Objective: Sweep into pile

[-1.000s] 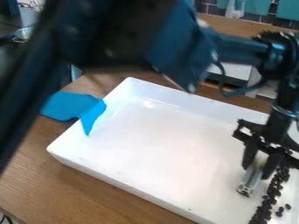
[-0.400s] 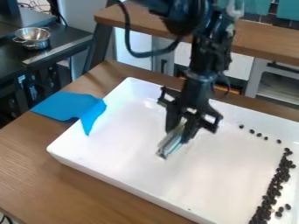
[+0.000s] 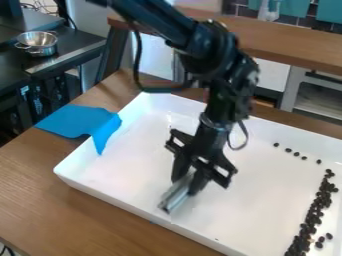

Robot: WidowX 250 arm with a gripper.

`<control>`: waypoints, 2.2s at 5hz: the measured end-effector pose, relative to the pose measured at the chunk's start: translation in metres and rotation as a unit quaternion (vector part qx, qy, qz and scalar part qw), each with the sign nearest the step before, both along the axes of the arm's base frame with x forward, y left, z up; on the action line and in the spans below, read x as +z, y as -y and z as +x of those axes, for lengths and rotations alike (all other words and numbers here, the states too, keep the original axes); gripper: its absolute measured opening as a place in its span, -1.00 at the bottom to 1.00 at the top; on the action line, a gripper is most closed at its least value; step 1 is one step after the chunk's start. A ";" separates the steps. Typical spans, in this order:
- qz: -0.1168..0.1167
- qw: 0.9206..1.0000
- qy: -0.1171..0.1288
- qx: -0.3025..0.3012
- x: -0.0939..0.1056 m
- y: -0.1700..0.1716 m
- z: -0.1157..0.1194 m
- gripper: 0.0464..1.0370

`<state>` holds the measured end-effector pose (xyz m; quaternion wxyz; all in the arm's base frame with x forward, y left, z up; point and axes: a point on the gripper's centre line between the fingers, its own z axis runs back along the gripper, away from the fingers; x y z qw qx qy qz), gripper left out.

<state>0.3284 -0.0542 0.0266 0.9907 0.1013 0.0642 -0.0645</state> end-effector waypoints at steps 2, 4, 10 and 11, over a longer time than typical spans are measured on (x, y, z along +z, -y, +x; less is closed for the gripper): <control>0.004 1.000 0.012 -0.006 -0.007 0.024 -0.009 -0.34; -0.006 1.000 0.004 0.001 -0.008 0.046 -0.014 -0.34; -0.067 0.997 -0.031 0.027 0.002 0.134 -0.017 -0.34; -0.089 0.994 -0.030 0.049 0.025 0.113 -0.007 -0.34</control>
